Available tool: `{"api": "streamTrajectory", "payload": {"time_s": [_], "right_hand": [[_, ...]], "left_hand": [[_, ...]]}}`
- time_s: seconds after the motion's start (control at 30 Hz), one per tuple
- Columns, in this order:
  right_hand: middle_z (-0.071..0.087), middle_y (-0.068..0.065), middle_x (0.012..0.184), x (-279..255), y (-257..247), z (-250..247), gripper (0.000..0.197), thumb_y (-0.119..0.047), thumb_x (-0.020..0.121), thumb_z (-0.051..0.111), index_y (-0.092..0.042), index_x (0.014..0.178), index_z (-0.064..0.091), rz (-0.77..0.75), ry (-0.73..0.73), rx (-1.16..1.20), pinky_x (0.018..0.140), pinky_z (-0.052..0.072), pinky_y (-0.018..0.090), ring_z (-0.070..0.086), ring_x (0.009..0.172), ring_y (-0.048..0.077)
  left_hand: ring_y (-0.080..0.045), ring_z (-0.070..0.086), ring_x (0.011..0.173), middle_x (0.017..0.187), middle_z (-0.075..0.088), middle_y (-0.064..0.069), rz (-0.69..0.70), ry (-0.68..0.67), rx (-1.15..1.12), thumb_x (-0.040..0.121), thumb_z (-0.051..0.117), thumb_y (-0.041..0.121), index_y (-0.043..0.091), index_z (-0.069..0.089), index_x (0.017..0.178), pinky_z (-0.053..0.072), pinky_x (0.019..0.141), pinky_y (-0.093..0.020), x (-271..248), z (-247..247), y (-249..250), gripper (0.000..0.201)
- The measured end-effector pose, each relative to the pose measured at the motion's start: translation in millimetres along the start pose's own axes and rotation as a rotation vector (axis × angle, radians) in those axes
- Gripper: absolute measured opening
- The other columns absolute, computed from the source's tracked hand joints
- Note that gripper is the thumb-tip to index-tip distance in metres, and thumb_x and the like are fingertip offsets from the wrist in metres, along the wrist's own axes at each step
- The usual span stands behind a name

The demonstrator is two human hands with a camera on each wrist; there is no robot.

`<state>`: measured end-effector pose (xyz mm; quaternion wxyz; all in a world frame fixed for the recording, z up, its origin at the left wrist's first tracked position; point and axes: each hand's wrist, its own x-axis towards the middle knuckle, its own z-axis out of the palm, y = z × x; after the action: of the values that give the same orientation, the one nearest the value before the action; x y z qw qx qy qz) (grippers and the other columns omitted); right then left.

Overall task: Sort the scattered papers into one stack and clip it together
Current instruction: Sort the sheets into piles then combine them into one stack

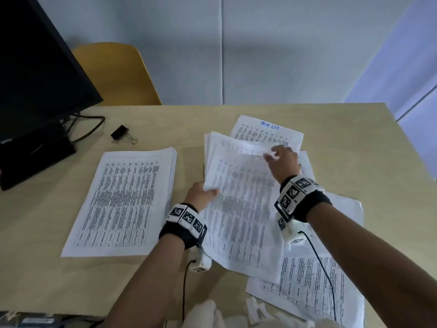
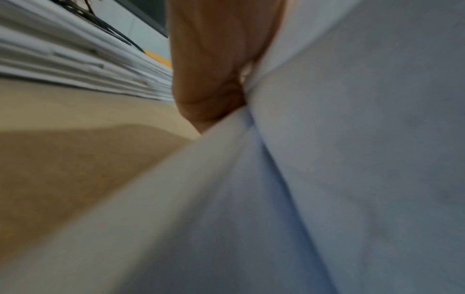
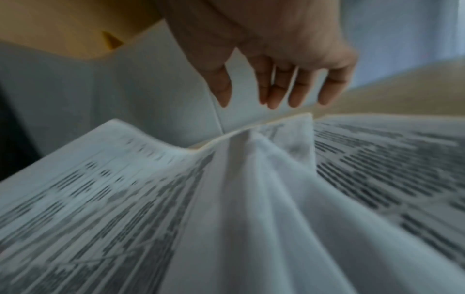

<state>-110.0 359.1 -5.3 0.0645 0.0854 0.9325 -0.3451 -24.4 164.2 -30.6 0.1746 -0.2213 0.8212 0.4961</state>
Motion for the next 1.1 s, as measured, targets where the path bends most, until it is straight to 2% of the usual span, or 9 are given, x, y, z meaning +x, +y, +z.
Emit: {"api": "streamTrajectory", "payload": {"time_s": [0.13, 0.23, 0.3, 0.43, 0.5, 0.63, 0.77, 0.9, 1.1], "right_hand": [[0.037, 0.017, 0.135, 10.2, 17.2, -2.2, 0.049, -0.021, 0.085, 0.052, 0.001, 0.126, 0.038, 0.326, 0.046, -0.104, 0.104, 0.027, 0.045, 0.031, 0.126, 0.032], [0.035, 0.019, 0.132, 9.5, 24.1, 6.8, 0.059, -0.031, 0.083, 0.057, 0.004, 0.126, 0.036, 0.436, 0.012, -0.17, 0.101, 0.029, 0.043, 0.03, 0.125, 0.032], [0.036, 0.022, 0.132, 5.6, 26.3, 17.6, 0.064, -0.037, 0.081, 0.06, 0.005, 0.124, 0.037, 0.461, 0.034, -0.207, 0.1, 0.03, 0.043, 0.031, 0.123, 0.032], [0.035, 0.02, 0.129, 4.8, 22.7, 27.9, 0.043, -0.028, 0.082, 0.061, 0.003, 0.111, 0.052, 0.461, 0.029, -0.228, 0.099, 0.03, 0.043, 0.032, 0.12, 0.033], [0.035, 0.018, 0.127, 5.5, 20.3, 28.0, 0.029, -0.022, 0.083, 0.06, 0.001, 0.099, 0.054, 0.489, 0.016, -0.208, 0.098, 0.033, 0.043, 0.034, 0.119, 0.034], [0.041, 0.019, 0.122, 2.3, 22.2, 35.8, 0.047, -0.021, 0.083, 0.059, 0.008, 0.115, 0.041, 0.471, 0.072, -0.253, 0.09, 0.037, 0.04, 0.037, 0.112, 0.032], [0.045, 0.015, 0.118, -4.1, 21.4, 46.8, 0.039, -0.021, 0.078, 0.062, 0.005, 0.105, 0.051, 0.529, 0.177, -0.189, 0.075, 0.025, 0.035, 0.036, 0.102, 0.025], [0.038, 0.017, 0.124, -3.4, 17.7, 43.6, 0.023, -0.013, 0.082, 0.056, 0.001, 0.101, 0.057, 0.545, 0.082, -0.198, 0.097, 0.032, 0.04, 0.036, 0.115, 0.031], [0.039, 0.021, 0.129, 0.5, 16.3, 38.9, 0.051, -0.019, 0.089, 0.052, 0.011, 0.126, 0.034, 0.388, 0.012, -0.291, 0.091, 0.036, 0.036, 0.033, 0.124, 0.031]], "left_hand": [[-0.026, 0.058, 0.094, 0.106, 0.065, -0.017, -0.119, 0.176, 0.049, 0.094, 0.052, 0.019, -0.004, 0.058, 0.111, 0.041, 0.07, -0.024, 5.2, -8.8, -10.4, 0.03], [-0.021, 0.053, 0.083, 0.075, 0.052, -0.005, -0.199, 0.166, 0.058, 0.094, 0.052, 0.023, -0.006, 0.055, 0.099, 0.04, 0.064, -0.024, 8.3, -12.7, -17.9, 0.029], [-0.026, 0.059, 0.079, 0.084, 0.059, -0.011, -0.21, 0.136, 0.072, 0.093, 0.053, 0.026, -0.008, 0.055, 0.113, 0.044, 0.064, -0.026, 13.9, -13.1, -23.1, 0.039], [-0.035, 0.061, 0.108, 0.12, 0.06, -0.02, -0.221, 0.138, 0.116, 0.091, 0.054, 0.032, -0.003, 0.05, 0.124, 0.052, 0.088, -0.037, 15.4, -12.9, -25.4, 0.049], [-0.034, 0.059, 0.111, 0.123, 0.059, -0.021, -0.228, 0.14, 0.121, 0.092, 0.053, 0.031, -0.003, 0.049, 0.126, 0.051, 0.09, -0.037, 13.6, -12.6, -21.7, 0.048], [-0.033, 0.054, 0.118, 0.131, 0.053, -0.019, -0.247, 0.154, 0.113, 0.093, 0.051, 0.027, -0.002, 0.042, 0.133, 0.046, 0.095, -0.034, 13.8, -9.5, -19.2, 0.05], [-0.032, 0.044, 0.129, 0.142, 0.043, -0.019, -0.243, 0.167, 0.123, 0.095, 0.049, 0.025, -0.002, 0.034, 0.138, 0.04, 0.103, -0.035, 10.4, -7.6, -19.1, 0.053], [-0.032, 0.044, 0.129, 0.142, 0.043, -0.019, -0.239, 0.173, 0.112, 0.095, 0.049, 0.025, -0.002, 0.035, 0.138, 0.039, 0.104, -0.036, 10.4, -7.4, -19.9, 0.052], [-0.033, 0.051, 0.122, 0.135, 0.05, -0.019, -0.224, 0.163, 0.087, 0.093, 0.05, 0.026, -0.002, 0.042, 0.133, 0.044, 0.101, -0.037, 8.9, -7.6, -19.6, 0.05]]}}
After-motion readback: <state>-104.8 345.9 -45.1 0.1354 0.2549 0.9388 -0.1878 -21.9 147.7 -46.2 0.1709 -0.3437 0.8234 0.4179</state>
